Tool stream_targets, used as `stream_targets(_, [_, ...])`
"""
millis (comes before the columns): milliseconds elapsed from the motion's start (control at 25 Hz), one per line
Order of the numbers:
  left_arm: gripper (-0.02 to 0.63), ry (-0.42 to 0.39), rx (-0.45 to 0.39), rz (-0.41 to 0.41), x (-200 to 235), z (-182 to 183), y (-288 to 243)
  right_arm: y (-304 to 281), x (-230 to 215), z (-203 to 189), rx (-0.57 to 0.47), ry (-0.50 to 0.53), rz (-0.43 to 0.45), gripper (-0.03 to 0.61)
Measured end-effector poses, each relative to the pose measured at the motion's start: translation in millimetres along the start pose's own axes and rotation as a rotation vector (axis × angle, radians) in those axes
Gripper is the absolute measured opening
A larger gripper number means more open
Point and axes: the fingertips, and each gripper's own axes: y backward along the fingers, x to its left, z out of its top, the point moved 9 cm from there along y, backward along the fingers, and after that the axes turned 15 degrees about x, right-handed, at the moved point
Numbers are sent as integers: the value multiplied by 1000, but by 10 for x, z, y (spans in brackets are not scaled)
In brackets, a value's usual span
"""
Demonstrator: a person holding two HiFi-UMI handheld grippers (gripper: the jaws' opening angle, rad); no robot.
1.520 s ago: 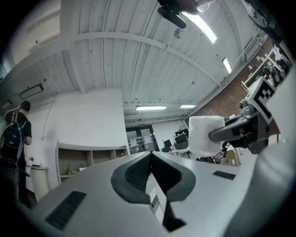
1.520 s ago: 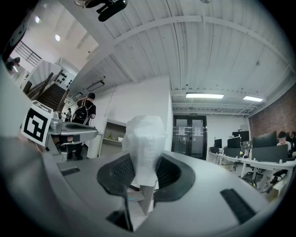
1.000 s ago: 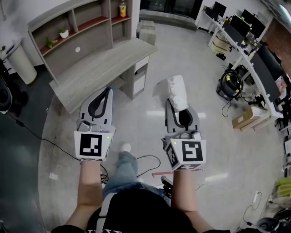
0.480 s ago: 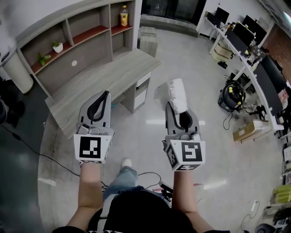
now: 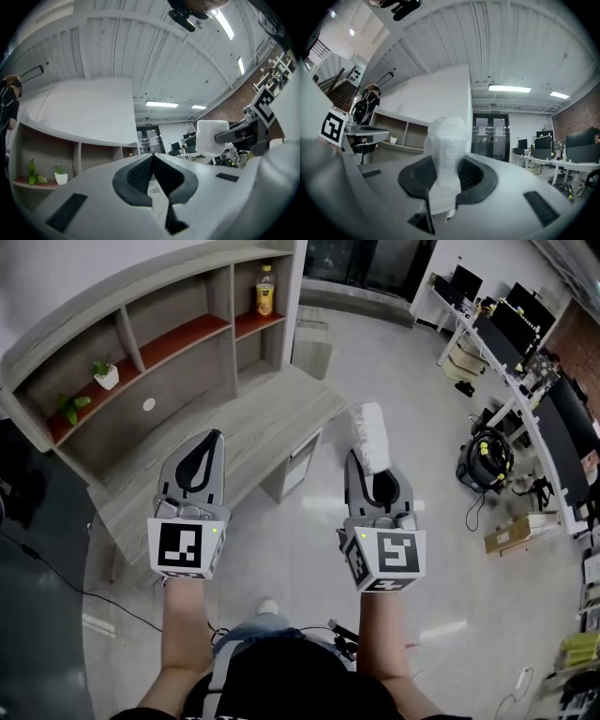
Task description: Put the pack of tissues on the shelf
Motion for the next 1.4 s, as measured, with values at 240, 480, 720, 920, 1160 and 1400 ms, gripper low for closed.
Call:
stream_targets(240, [11,21,-2,-4,282,-124,-447,-552,3,38,28,14,7,109])
stream_targets(480, [11,22,-2,15,440,-175,-684,-924,-42,124,26,31,25,109])
stream_targets(720, [11,16,12,53,571,-223,-919,-1314,-99,163,14,39,67,109])
stream_targets(920, [11,10,22,93,662,-250,-1215,-1719,-230,191,3,41,108,109])
stream_targets(1160, [11,-5,38,141,788,-239,-1716,-2344,-483,344,-28,20,157,109])
stream_targets(1400, [11,0,76,201,930,-183,-2325,-3138,-728,506,-45,14,238,109])
